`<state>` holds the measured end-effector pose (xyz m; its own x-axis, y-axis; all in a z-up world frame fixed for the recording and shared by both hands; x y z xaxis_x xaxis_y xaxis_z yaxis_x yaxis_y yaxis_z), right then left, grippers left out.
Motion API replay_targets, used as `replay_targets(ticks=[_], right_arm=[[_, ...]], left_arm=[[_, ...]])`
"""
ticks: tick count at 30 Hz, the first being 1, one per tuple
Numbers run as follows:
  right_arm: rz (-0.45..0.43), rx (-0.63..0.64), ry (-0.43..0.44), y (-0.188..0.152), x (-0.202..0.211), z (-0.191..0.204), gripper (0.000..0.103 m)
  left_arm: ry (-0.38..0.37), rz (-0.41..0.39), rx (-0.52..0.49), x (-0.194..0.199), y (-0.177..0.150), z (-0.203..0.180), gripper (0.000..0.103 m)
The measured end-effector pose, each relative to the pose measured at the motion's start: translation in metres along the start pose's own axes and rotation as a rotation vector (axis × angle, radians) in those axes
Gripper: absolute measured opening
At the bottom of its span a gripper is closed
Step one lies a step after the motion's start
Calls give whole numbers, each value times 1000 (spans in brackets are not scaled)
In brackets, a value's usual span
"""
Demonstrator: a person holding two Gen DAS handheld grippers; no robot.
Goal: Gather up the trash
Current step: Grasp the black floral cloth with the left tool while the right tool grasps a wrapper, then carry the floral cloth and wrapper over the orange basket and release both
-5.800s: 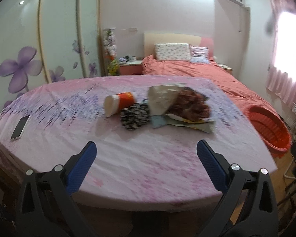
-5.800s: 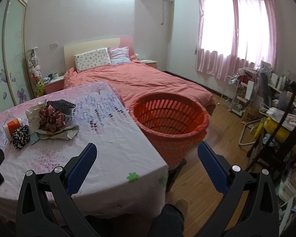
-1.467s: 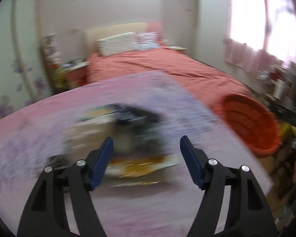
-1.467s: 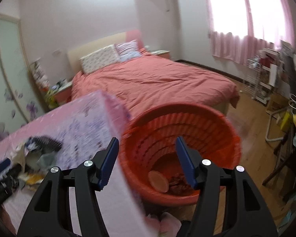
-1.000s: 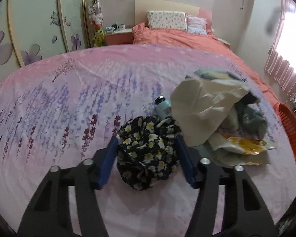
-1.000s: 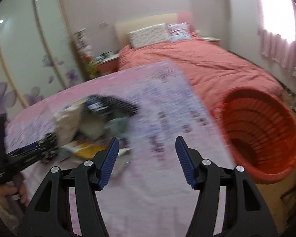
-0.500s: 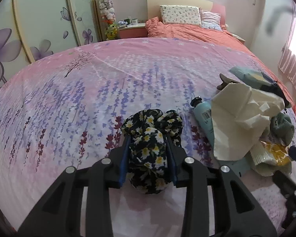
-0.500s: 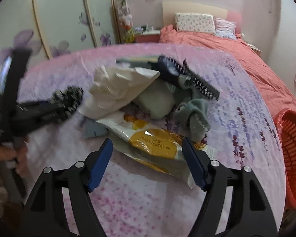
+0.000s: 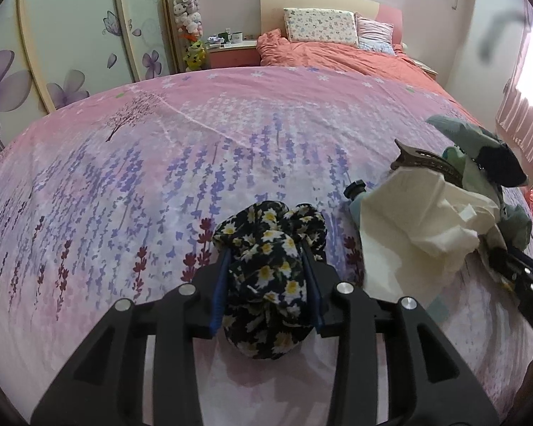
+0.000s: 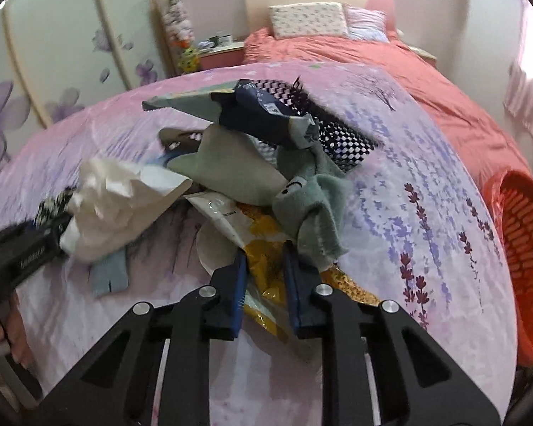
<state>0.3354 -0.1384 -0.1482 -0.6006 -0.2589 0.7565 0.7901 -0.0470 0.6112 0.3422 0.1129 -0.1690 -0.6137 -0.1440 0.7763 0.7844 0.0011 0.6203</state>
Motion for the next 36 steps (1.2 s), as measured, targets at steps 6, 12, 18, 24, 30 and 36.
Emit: replay_targets(ticks=[6, 12, 18, 24, 30, 36], right_arm=[[-12, -27, 30, -5, 0, 1, 21], [-12, -16, 33, -12, 5, -5, 18], [-15, -52, 114, -21, 21, -5, 4], [-76, -61, 158, -15, 54, 2, 3], [-147, -67, 168, 1, 81, 3, 3], [-233, -89, 191, 16, 113, -8, 3]], left_arm=[[-46, 2, 30, -4, 8, 1, 39], [-49, -1, 32, -7, 5, 9, 29], [-52, -9, 53, 1, 0, 23, 16], [-69, -56, 76, 31, 5, 32, 16], [-98, -137, 63, 73, 18, 22, 16], [-159, -213, 28, 115, 30, -7, 16]])
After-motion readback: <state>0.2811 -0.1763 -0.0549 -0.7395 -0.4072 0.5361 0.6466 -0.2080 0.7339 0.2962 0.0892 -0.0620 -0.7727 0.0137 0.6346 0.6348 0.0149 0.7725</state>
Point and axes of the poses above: each gripper's, at about its wrist camera, not at the fingertips, and x roughly against the way its jaws point, z to its left, y to its top, the point moved 9 cm from there along -x, roughly the way its jaws point, and after that the axes turned 7 degrees about y, right-handed, at the moved point
